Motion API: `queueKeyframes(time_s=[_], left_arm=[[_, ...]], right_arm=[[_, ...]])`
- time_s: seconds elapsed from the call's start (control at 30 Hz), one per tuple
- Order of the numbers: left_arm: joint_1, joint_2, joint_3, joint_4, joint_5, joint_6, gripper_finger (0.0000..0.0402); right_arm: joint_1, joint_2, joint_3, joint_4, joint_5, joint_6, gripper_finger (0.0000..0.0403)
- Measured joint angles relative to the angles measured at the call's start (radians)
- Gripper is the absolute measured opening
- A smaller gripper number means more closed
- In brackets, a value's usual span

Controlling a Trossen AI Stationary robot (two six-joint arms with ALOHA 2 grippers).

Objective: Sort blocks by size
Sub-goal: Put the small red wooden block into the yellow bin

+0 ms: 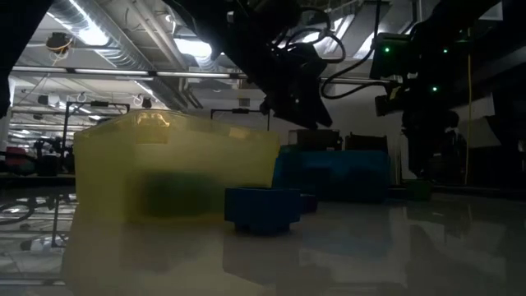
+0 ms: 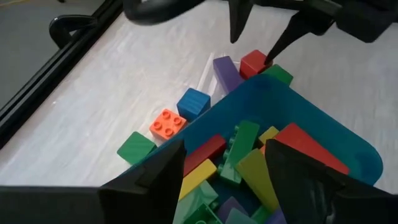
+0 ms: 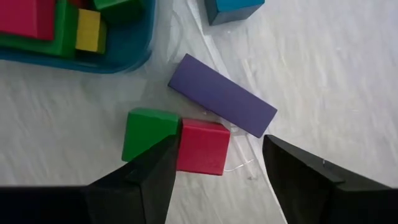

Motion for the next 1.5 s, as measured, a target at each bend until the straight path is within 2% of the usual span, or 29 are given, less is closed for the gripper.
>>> queueKeyframes(time_s=[1.2, 1.5], left_arm=[[-0.005, 0.000, 0.000, -0.001, 0.000, -0.042, 0.0210], [-0.005, 0.000, 0.000, -0.001, 0.000, -0.043, 0.0210]], right_arm=[[0.000, 0.002, 0.001, -0.024, -0.010, 0.124, 0.0237], [0.000, 0.061, 0.002, -0.014, -0.008, 0.131, 0.0237]])
